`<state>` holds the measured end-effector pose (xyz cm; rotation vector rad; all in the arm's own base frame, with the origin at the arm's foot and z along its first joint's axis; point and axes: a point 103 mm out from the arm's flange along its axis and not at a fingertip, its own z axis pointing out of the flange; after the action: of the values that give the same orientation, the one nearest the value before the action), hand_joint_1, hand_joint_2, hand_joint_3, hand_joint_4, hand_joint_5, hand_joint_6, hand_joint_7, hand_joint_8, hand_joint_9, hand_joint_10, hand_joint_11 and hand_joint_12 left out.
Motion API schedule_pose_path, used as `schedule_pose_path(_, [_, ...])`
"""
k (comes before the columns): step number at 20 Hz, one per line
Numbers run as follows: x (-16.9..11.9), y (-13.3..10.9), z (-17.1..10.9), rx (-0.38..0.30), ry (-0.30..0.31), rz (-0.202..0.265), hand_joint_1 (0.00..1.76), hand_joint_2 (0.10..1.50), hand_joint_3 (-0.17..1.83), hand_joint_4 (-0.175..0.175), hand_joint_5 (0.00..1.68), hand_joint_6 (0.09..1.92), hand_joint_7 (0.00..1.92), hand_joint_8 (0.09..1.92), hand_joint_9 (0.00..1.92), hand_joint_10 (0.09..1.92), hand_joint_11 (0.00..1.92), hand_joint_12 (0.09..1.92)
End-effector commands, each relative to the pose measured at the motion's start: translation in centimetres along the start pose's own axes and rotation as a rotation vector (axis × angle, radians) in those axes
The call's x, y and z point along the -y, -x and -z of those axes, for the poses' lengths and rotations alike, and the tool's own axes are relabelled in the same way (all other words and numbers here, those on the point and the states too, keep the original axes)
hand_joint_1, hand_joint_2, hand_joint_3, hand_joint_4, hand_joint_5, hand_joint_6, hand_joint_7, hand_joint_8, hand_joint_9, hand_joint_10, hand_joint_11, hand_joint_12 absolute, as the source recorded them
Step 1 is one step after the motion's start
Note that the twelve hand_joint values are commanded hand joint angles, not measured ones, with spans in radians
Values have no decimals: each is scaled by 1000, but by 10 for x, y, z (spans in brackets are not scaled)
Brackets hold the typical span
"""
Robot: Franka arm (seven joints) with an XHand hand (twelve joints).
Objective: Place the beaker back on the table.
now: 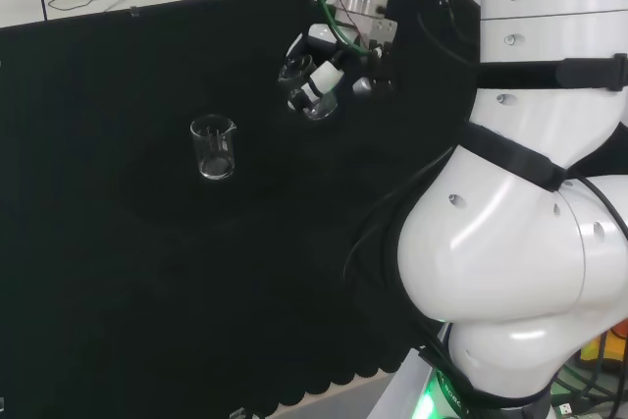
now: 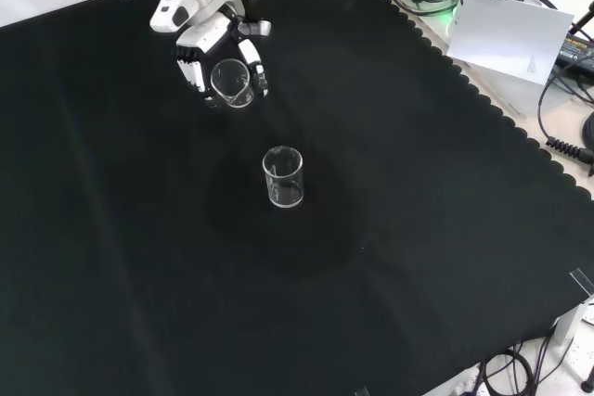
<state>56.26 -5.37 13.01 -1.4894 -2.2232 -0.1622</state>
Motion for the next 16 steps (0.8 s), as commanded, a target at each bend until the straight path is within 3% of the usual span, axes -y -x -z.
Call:
schedule_pose_path(1, [1, 19, -14, -40, 53, -13, 1121, 550, 896, 175, 1245, 853, 1770, 175, 1824, 87, 1376, 690])
schedule_pose_path(16, [1, 46, -38, -83, 103, -31, 1121, 554, 887, 175, 1246, 844, 1758, 175, 1809, 87, 1360, 697])
